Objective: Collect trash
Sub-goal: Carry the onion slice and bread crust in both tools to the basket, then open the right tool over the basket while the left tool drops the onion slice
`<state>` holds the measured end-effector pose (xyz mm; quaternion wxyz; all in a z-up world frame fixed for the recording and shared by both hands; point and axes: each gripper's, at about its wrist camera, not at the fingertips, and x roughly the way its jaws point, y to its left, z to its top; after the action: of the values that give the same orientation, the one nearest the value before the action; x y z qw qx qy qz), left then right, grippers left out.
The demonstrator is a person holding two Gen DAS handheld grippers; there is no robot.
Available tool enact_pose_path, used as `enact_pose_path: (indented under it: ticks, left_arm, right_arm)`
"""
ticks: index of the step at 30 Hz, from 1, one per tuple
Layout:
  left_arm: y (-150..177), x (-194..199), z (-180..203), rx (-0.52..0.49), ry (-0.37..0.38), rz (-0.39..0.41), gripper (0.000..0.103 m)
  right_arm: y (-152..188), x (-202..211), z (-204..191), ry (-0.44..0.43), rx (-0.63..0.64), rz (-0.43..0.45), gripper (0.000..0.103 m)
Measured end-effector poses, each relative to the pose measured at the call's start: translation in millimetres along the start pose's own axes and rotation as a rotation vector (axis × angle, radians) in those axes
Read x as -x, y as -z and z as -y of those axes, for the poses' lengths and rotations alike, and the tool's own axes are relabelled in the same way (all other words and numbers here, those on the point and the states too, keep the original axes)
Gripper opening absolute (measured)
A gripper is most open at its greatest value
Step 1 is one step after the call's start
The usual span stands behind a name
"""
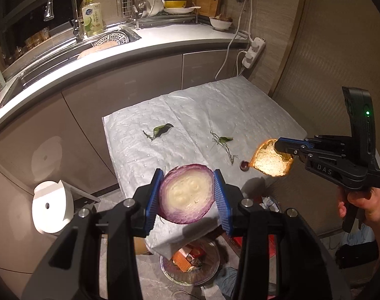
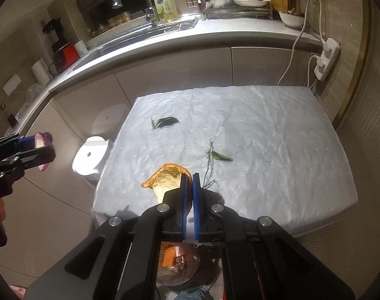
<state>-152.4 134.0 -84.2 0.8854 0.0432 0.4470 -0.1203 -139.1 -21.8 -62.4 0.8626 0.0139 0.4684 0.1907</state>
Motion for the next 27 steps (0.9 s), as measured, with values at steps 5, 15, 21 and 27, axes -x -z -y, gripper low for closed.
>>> enact_pose_path:
  ticks: [5,15,21,27]
  left_arm:
    - [41.9,38.0,-5.2,-0.033,0.017,-0.015,0.040]
    - [117.1,58.5,-4.4,-0.117,0.065,-0.100,0.040]
    - [153.5,29.5,-3.8,-0.102,0.062,-0.136,0.040]
    - [187.5,-14.2,-3.5,-0.070,0.054,-0.175,0.040]
  right_arm:
    - [54.9,17.2,-44.6,-0.001,-0.028,-0.035,0.005]
    - [187.1,-76.3,-105.3,-0.013,-0.026,-0.228,0.005]
    - [262.9,-192.6,-110.0,-0.042,-0.002,-0.353,0.007]
    - [293.3,-246.2,-98.4,-0.036,0.001,-0.394,0.045]
